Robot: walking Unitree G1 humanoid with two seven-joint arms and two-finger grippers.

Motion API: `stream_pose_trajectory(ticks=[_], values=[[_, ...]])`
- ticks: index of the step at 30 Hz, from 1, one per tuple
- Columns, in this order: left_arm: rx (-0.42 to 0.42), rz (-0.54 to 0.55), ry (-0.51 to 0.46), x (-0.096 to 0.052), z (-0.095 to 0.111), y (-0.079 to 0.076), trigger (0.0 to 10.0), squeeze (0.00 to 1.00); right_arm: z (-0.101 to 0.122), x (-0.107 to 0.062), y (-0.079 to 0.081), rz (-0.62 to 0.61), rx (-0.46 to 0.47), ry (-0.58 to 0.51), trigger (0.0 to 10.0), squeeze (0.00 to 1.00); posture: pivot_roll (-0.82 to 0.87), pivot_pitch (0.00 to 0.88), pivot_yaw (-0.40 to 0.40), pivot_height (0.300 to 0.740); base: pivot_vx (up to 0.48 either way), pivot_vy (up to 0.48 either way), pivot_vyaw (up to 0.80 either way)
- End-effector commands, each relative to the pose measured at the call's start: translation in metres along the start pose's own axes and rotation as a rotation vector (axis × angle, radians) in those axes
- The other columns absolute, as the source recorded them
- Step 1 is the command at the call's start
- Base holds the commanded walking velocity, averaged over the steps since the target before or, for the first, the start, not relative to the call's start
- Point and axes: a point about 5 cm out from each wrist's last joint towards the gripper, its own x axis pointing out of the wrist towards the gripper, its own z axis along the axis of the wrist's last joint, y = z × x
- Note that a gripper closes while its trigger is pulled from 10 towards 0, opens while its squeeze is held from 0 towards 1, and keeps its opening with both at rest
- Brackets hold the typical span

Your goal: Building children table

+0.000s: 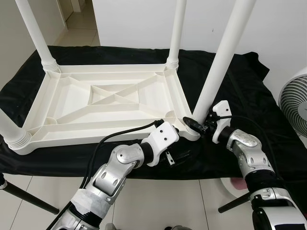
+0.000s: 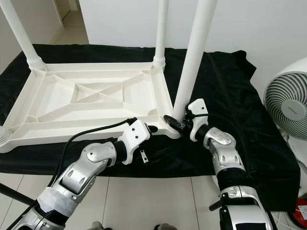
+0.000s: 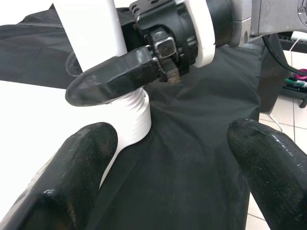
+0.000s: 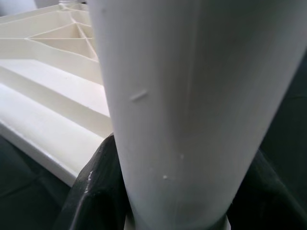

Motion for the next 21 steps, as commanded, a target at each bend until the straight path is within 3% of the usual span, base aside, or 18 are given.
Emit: stream_pose_trajectory(ticks=[1, 4, 9, 10, 12, 18, 20, 21], values=[[0.008, -0.004, 0.002, 0.001, 0.001, 0.000, 10.0, 0.00, -0.008, 0.002, 0.005, -0.005, 0.012, 0.043, 10.0, 0.00, -0.13, 0.052, -0.002, 0.740, 0.000, 0.000, 0.00], [0.005, -0.006, 0.003, 0.002, 0.000, -0.001, 10.0, 0.00, -0.007, 0.005, 0.011, -0.091, 0.047, 0.051, 10.0, 0.00, -0.13, 0.051, -0.005, 0.740, 0.000, 0.000, 0.00], [-0.001, 0.005, 0.001, 0.001, -0.001, 0.001, 10.0, 0.00, -0.008, 0.003, 0.021, -0.357, 0.153, 0.050, 10.0, 0.00, -0.13, 0.046, -0.009, 0.740, 0.000, 0.000, 0.00], [-0.001, 0.005, 0.001, 0.001, -0.001, 0.001, 10.0, 0.00, -0.008, 0.003, 0.021, -0.357, 0.153, 0.050, 10.0, 0.00, -0.13, 0.046, -0.009, 0.740, 0.000, 0.000, 0.00], [0.004, -0.001, 0.000, 0.001, -0.001, 0.001, 10.0, 0.00, -0.010, -0.002, 0.031, -0.535, 0.152, 0.055, 10.0, 0.00, -0.14, 0.035, -0.007, 0.740, 0.000, 0.000, 0.00], [0.010, -0.009, 0.000, 0.002, -0.001, 0.001, 10.0, 0.00, -0.013, -0.010, 0.040, -0.745, 0.173, 0.072, 10.0, 0.00, -0.14, 0.029, -0.005, 0.740, 0.000, 0.000, 0.00], [0.013, -0.012, -0.001, 0.003, 0.000, 0.001, 10.0, 0.00, -0.017, -0.013, 0.054, -0.864, 0.220, 0.113, 10.0, 0.00, -0.14, 0.024, -0.004, 0.740, 0.000, 0.000, 0.00], [0.013, -0.012, -0.001, 0.003, 0.000, 0.001, 10.0, 0.00, -0.017, -0.013, 0.054, -0.864, 0.220, 0.113, 10.0, 0.00, -0.14, 0.024, -0.004, 0.740, 0.000, 0.000, 0.00]])
